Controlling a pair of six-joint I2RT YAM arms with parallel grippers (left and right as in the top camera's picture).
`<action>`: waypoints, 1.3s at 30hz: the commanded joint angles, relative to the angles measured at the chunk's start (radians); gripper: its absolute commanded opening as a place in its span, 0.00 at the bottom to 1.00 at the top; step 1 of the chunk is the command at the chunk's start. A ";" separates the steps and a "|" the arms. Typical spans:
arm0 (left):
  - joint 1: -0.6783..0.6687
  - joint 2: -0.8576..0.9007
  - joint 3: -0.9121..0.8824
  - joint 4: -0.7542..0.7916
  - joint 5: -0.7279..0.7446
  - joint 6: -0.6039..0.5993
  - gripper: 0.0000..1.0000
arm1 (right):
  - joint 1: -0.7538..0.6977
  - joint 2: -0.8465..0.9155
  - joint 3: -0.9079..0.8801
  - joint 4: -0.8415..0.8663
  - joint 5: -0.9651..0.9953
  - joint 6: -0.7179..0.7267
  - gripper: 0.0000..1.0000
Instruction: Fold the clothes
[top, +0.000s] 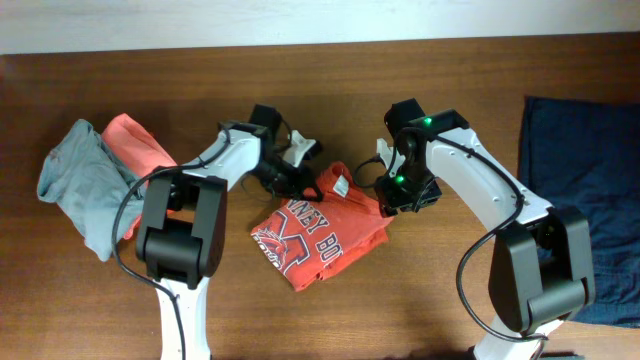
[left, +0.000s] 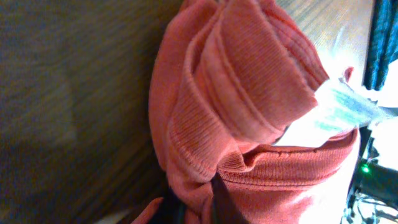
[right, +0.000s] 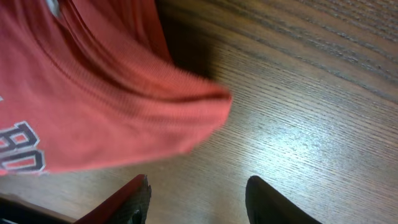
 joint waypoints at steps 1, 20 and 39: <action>-0.013 0.034 -0.016 -0.007 -0.025 0.018 0.00 | -0.001 -0.030 0.017 -0.005 -0.002 0.000 0.55; 0.235 -0.231 0.314 -0.271 -0.499 -0.184 0.00 | -0.141 -0.139 0.017 -0.046 0.067 -0.030 0.55; 0.292 -0.567 0.314 -0.268 -0.878 -0.207 0.00 | -0.153 -0.146 0.017 -0.054 0.067 -0.031 0.55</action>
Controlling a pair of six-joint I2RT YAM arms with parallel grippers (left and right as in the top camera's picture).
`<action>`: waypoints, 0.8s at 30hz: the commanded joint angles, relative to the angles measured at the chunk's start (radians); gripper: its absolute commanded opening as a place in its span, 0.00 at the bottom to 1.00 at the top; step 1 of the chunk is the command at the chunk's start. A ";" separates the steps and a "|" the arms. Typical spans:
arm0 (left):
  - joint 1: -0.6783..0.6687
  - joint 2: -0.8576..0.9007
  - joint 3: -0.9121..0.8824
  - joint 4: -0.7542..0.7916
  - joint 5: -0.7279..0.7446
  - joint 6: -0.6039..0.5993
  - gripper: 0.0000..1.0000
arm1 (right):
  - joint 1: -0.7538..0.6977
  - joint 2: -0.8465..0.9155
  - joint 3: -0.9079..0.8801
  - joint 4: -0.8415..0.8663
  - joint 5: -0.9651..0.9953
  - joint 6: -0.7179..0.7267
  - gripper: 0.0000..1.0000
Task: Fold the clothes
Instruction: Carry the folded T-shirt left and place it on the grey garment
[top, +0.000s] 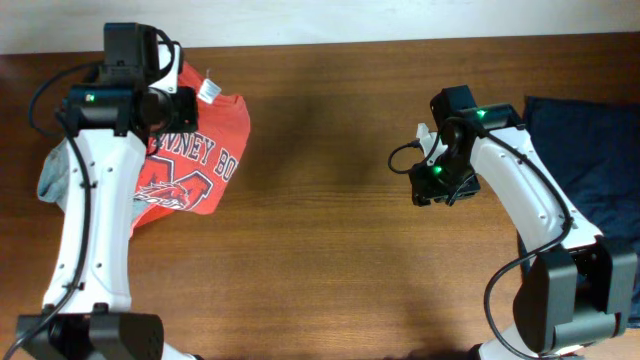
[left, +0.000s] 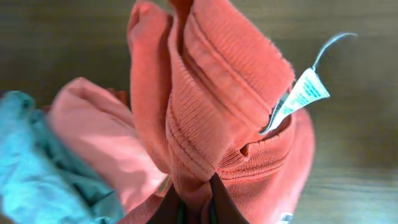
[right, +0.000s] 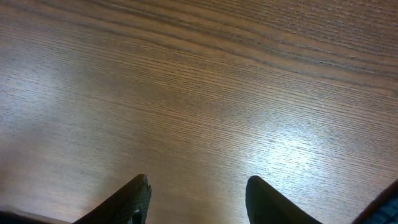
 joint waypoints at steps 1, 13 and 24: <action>0.038 -0.031 0.023 0.003 -0.079 -0.020 0.00 | -0.002 -0.023 0.017 -0.005 0.016 -0.003 0.55; 0.296 0.018 0.023 0.024 -0.008 -0.060 0.00 | -0.002 -0.023 0.017 -0.007 0.016 -0.011 0.55; 0.423 0.140 0.023 0.039 -0.002 -0.060 0.00 | -0.002 -0.023 0.017 -0.011 0.016 -0.010 0.55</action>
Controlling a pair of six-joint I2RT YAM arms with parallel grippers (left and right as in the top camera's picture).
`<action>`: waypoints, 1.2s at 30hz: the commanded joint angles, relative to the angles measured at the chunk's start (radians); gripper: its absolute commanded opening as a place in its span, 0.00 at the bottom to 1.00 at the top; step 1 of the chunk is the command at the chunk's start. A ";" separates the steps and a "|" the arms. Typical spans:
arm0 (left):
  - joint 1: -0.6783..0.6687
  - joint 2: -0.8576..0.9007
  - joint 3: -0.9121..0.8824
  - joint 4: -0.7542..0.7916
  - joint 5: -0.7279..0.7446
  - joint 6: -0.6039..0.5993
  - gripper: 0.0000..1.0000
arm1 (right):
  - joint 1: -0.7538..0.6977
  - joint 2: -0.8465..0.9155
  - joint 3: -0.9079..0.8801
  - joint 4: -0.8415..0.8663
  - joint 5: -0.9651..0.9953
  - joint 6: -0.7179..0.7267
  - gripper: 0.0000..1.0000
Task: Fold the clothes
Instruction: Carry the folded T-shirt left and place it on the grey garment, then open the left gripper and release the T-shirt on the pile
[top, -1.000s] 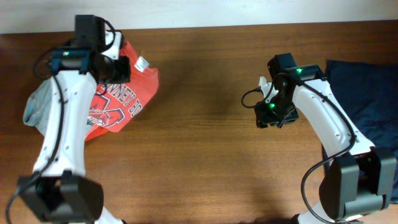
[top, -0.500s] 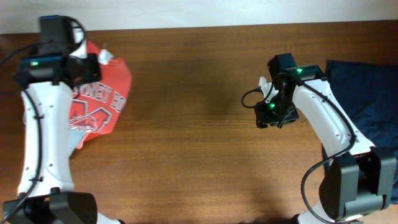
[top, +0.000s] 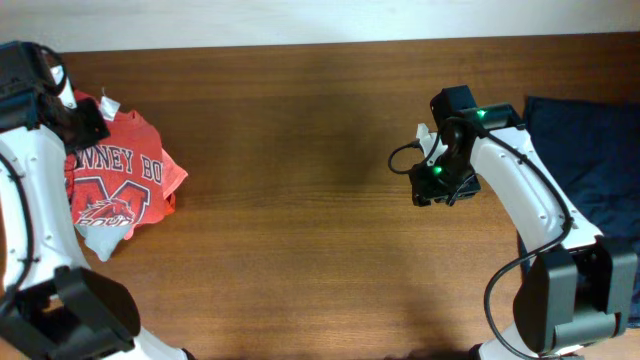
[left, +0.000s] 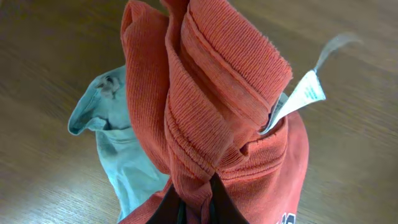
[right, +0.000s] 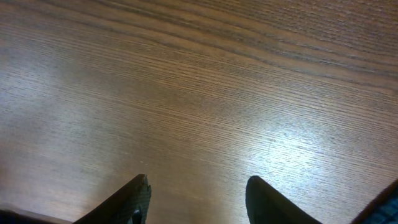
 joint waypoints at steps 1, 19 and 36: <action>0.055 0.038 0.023 0.014 0.007 -0.010 0.00 | -0.002 -0.023 0.017 -0.008 0.016 -0.006 0.55; 0.184 0.109 0.023 0.021 0.008 -0.026 0.95 | -0.002 -0.023 0.017 -0.020 0.008 -0.006 0.55; 0.184 0.052 0.023 0.029 0.636 0.211 0.00 | -0.002 -0.023 0.017 -0.014 0.008 -0.006 0.55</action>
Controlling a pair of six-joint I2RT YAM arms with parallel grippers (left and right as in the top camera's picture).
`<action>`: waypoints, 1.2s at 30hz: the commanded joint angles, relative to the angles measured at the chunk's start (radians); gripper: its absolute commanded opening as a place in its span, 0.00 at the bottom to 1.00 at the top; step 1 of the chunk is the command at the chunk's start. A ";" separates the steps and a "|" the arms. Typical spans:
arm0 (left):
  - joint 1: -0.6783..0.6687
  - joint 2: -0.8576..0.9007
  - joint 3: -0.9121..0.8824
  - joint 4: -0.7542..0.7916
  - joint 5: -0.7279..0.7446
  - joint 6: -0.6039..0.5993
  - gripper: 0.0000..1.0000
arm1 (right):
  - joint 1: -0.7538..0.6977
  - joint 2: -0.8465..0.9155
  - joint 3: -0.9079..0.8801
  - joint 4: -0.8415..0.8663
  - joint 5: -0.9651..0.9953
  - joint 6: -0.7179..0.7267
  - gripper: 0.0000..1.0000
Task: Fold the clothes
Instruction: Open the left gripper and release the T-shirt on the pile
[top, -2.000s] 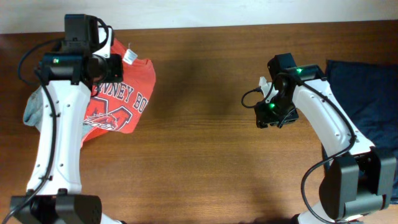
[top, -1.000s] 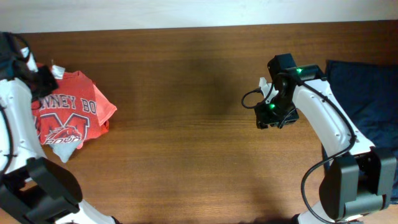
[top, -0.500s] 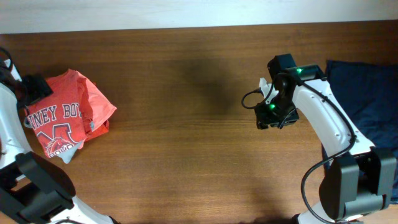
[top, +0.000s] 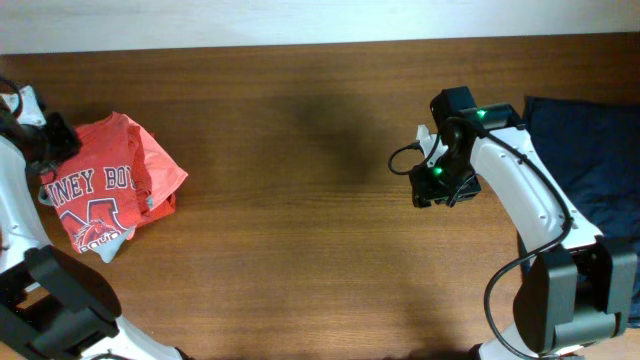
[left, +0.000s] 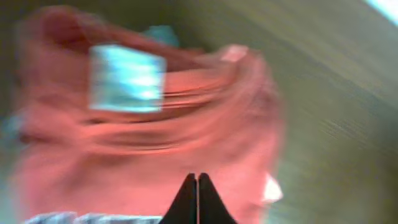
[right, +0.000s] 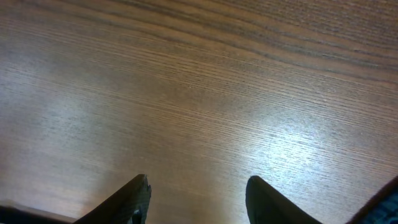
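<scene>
A red printed shirt (top: 105, 180) lies bunched at the table's far left, on top of a grey-teal garment (top: 103, 247). My left gripper (top: 52, 140) hovers at the shirt's left edge. In the blurred left wrist view the left gripper (left: 197, 182) is shut, its tips pressed together with no cloth between them, and the red shirt (left: 155, 137) with its white label (left: 127, 78) lies beyond. My right gripper (top: 432, 188) stands open over bare wood; the right wrist view shows the same gripper (right: 198, 198) with nothing between its fingers.
A dark navy garment (top: 585, 150) lies spread at the right edge of the wooden table (top: 300, 220), just right of the right arm. The back edge of the table runs along the top of the overhead view.
The red shirt has left my left gripper and now lies lower on the pile at the far left. The left gripper is shut on nothing. The right arm has not moved.
My left gripper first held the red shirt's collar at mid-table, with the right gripper open beside it. Then the shirt hung from the left gripper further left, then over the grey-teal garment. Now it rests there, released. The right gripper has stayed open over bare wood.
</scene>
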 joint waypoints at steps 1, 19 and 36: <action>0.004 -0.036 0.023 0.018 0.270 0.140 0.01 | -0.002 -0.023 0.017 0.000 0.009 -0.006 0.55; 0.003 0.317 0.021 0.136 0.345 0.191 0.10 | -0.002 -0.023 0.017 -0.001 0.009 -0.006 0.55; -0.003 0.256 0.118 0.122 0.447 0.184 0.73 | -0.002 -0.023 0.017 -0.008 0.009 -0.006 0.56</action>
